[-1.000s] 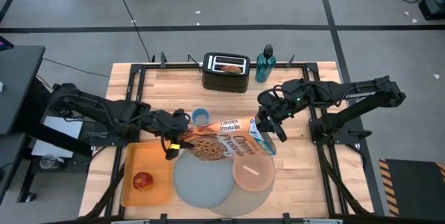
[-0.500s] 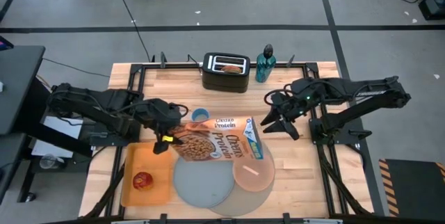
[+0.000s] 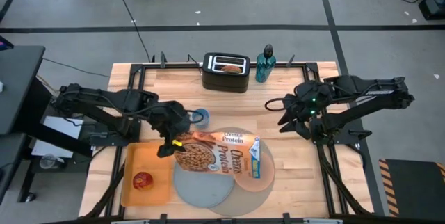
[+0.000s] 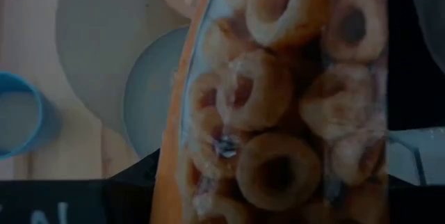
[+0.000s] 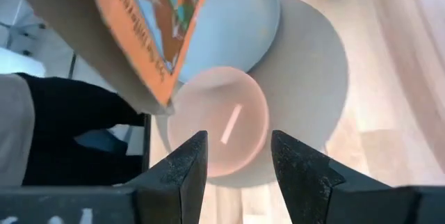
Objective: Arrange a breakfast setting
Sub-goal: Pour the cereal into the light pink bowl
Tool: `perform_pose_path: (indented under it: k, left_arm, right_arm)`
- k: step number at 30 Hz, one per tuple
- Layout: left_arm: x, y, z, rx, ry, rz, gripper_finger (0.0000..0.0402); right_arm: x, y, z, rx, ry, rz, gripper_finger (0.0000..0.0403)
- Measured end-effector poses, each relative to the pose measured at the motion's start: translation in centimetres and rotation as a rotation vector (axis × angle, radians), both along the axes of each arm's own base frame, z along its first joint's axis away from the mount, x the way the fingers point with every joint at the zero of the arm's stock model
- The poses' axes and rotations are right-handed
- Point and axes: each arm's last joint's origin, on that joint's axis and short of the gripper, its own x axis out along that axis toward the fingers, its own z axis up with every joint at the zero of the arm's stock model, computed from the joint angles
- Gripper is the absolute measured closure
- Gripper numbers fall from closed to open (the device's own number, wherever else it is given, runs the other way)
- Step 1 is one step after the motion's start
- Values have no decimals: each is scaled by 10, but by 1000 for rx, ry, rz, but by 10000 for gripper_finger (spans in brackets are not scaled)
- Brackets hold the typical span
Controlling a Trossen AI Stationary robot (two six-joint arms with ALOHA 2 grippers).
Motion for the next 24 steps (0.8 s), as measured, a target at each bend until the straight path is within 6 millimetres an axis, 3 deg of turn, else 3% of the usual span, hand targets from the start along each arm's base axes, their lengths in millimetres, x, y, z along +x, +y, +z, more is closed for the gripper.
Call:
perform_pose_path:
  k: [24]
  left_arm:
    - [63,-1,15,22,267,3,191]
  right_arm:
    - [-11,-3,6,-23,-45,-40,237]
